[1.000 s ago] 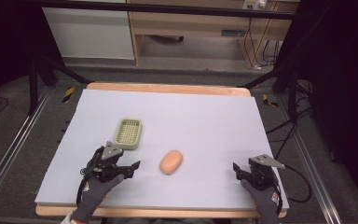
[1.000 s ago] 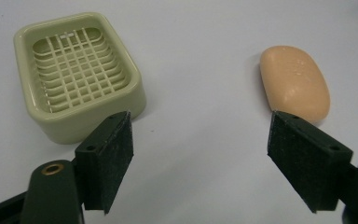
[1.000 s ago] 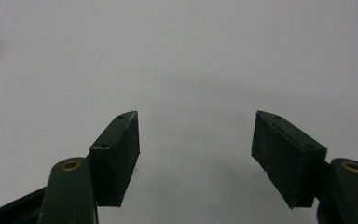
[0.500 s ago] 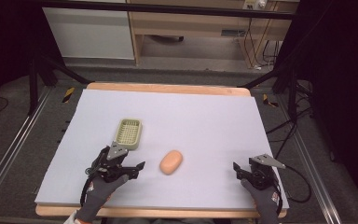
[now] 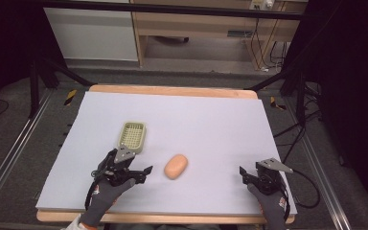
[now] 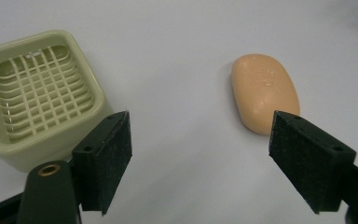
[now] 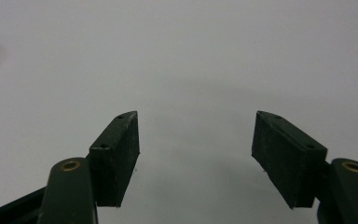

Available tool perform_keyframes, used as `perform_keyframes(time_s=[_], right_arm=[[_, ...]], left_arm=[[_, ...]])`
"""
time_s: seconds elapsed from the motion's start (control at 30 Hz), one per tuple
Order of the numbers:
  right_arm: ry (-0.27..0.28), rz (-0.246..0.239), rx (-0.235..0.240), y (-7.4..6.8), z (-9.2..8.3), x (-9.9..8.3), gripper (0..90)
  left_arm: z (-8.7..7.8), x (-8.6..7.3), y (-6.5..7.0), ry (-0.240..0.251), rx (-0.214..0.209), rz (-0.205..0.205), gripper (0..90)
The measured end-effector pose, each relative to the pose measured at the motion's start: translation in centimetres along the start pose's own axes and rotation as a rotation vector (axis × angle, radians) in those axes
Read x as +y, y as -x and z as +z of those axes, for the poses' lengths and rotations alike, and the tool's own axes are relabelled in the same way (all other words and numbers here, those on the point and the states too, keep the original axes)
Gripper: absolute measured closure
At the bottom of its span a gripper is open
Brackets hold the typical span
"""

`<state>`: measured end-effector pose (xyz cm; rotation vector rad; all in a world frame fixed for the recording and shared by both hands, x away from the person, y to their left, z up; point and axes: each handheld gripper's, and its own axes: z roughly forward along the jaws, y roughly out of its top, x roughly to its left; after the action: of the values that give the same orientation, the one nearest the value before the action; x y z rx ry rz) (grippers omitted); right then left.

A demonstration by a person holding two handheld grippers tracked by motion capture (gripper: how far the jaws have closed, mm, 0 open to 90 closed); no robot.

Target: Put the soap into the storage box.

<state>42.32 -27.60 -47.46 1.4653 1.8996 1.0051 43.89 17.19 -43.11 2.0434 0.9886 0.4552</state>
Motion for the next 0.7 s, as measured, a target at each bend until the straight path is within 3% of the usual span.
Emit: perform_keyframes(time_s=[0.7], right_arm=[[0.003,0.006,0.002,0.0,-0.1,0.1,32.2]], left_arm=[[0.7,2.1,1.1,0.006,-0.022,0.027,20.0]])
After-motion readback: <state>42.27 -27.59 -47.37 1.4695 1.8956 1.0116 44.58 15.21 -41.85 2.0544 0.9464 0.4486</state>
